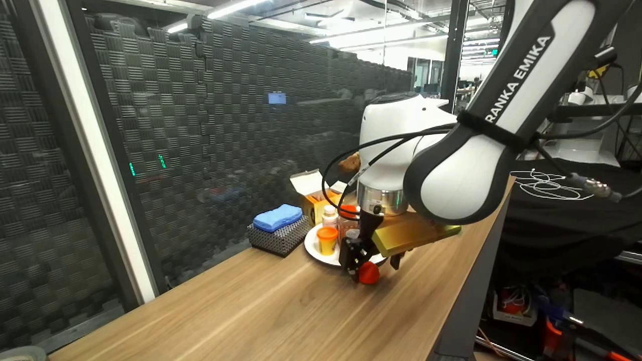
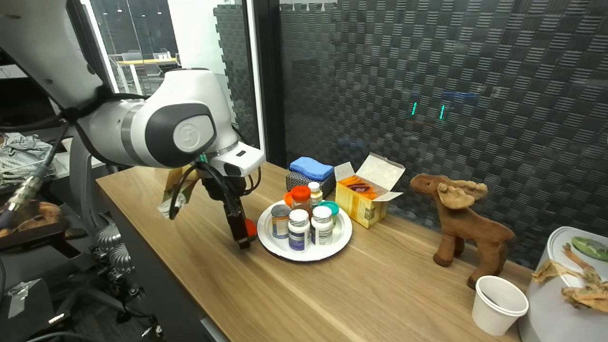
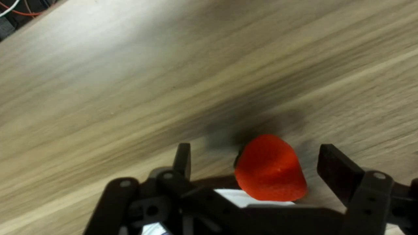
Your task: Put the bottles and the red plushy on the table onto the plate
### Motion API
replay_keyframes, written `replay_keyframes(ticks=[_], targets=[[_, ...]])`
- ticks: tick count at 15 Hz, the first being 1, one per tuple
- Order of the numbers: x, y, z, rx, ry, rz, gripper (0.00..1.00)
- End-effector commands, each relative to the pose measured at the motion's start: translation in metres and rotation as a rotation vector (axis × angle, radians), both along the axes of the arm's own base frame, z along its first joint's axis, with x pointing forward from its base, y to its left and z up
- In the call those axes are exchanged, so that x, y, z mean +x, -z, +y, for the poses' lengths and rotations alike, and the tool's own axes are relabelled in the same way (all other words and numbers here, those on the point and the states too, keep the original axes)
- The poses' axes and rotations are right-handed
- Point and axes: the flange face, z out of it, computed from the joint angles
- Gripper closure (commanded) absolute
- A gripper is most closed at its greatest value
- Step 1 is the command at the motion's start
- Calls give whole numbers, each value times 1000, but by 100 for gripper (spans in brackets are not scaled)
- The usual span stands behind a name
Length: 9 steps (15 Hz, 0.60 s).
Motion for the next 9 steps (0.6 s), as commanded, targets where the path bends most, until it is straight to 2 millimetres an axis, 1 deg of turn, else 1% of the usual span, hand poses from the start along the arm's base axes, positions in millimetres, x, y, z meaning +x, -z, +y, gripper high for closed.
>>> replay_keyframes(ticks=[1,2,3,4,5,6,7,8,9], targets=[[11,-2,12,0,15,-49,0],[11,-3,17,0,11,-57,0],[12,-4,21,-1,8,-62,25],[12,-5,24,-4,8,-65,27],[11,-5,28,-6,8,-68,34],[9,-6,32,-11,5,-66,44],[5,-8,35,-17,4,-66,51],[3,-9,37,-29,6,-68,60],[2,-9,39,-40,8,-70,66]])
